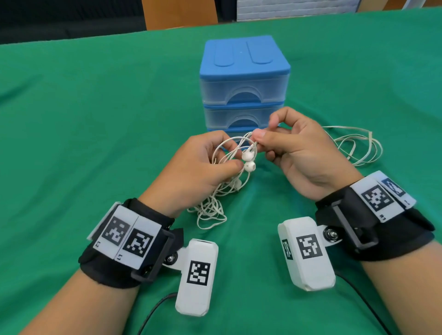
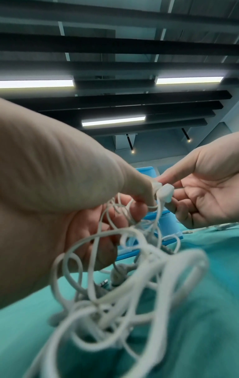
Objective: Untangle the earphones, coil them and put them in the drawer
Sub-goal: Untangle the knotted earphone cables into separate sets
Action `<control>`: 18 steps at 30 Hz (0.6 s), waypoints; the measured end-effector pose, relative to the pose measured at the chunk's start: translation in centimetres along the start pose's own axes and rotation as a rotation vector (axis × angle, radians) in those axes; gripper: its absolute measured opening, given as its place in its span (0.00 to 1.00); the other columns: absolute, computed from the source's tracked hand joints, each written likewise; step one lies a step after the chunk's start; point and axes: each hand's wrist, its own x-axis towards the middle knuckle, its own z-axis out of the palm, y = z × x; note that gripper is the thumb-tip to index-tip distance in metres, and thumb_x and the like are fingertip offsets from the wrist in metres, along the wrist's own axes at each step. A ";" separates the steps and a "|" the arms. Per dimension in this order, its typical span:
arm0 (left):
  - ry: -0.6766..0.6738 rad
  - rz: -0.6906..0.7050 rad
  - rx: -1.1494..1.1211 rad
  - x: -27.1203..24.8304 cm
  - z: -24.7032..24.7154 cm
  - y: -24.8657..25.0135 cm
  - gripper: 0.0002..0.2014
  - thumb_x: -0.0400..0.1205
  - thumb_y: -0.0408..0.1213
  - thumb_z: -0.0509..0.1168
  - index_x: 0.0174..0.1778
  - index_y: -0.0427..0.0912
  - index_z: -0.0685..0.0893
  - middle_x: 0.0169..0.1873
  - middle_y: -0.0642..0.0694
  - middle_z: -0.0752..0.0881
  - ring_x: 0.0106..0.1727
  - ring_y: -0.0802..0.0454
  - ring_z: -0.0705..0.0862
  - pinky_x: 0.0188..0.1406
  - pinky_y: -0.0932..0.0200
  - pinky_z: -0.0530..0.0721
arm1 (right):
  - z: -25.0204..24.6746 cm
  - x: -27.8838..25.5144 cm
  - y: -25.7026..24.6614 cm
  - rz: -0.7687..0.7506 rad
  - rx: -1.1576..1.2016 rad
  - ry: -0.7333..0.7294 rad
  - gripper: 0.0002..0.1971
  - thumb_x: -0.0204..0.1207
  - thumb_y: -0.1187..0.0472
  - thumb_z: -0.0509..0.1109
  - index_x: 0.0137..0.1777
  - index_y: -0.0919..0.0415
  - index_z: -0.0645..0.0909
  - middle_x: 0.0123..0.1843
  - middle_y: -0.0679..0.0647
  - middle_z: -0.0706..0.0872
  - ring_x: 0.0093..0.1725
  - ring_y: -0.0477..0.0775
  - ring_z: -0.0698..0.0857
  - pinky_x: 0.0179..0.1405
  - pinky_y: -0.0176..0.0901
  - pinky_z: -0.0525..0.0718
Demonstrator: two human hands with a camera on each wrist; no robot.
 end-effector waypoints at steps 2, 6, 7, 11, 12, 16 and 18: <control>0.002 0.020 -0.005 0.1 -0.1 0.0 0.05 0.78 0.27 0.74 0.40 0.36 0.84 0.26 0.48 0.78 0.27 0.55 0.72 0.27 0.62 0.69 | 0.0 0.0 0.0 0.017 0.022 -0.001 0.15 0.78 0.72 0.72 0.42 0.53 0.71 0.37 0.52 0.88 0.31 0.45 0.84 0.35 0.38 0.69; 0.059 0.093 0.034 -0.2 -0.3 0.3 0.07 0.78 0.28 0.76 0.39 0.33 0.83 0.31 0.49 0.79 0.33 0.56 0.74 0.33 0.62 0.73 | 0.4 -0.2 0.0 -0.043 -0.079 -0.001 0.15 0.78 0.73 0.72 0.43 0.54 0.71 0.37 0.56 0.85 0.31 0.47 0.85 0.33 0.37 0.73; 0.076 0.110 0.055 -0.2 -0.4 0.4 0.07 0.77 0.27 0.75 0.39 0.34 0.83 0.31 0.49 0.80 0.33 0.58 0.75 0.35 0.64 0.74 | 0.4 -0.2 0.0 -0.075 -0.126 0.007 0.15 0.78 0.73 0.72 0.43 0.54 0.71 0.37 0.56 0.85 0.31 0.48 0.86 0.32 0.37 0.75; 0.056 0.088 -0.042 -0.1 -0.5 0.4 0.06 0.76 0.27 0.73 0.45 0.36 0.83 0.34 0.45 0.85 0.36 0.54 0.80 0.41 0.58 0.78 | 0.3 -0.2 0.0 -0.110 -0.192 0.021 0.16 0.76 0.74 0.75 0.42 0.55 0.72 0.37 0.57 0.85 0.32 0.50 0.86 0.31 0.37 0.77; 0.046 0.067 -0.085 -0.2 -0.5 0.4 0.06 0.77 0.27 0.73 0.46 0.36 0.83 0.34 0.44 0.87 0.37 0.51 0.81 0.42 0.56 0.78 | 0.3 -0.2 0.0 -0.108 -0.205 0.020 0.16 0.75 0.74 0.76 0.42 0.55 0.72 0.37 0.56 0.85 0.33 0.51 0.84 0.32 0.38 0.77; 0.058 0.046 -0.138 -0.2 -0.5 0.6 0.07 0.82 0.24 0.69 0.51 0.39 0.84 0.31 0.47 0.87 0.34 0.50 0.79 0.34 0.62 0.77 | 0.0 0.1 0.1 -0.164 -0.225 0.105 0.15 0.76 0.73 0.75 0.42 0.54 0.74 0.35 0.52 0.82 0.36 0.50 0.81 0.33 0.35 0.76; 0.092 0.054 -0.132 0.0 -0.6 0.4 0.08 0.79 0.29 0.72 0.50 0.46 0.86 0.32 0.48 0.86 0.35 0.49 0.77 0.32 0.63 0.74 | -0.4 0.4 -0.1 -0.216 -0.227 0.184 0.14 0.77 0.71 0.74 0.44 0.52 0.74 0.37 0.51 0.81 0.39 0.52 0.83 0.34 0.36 0.76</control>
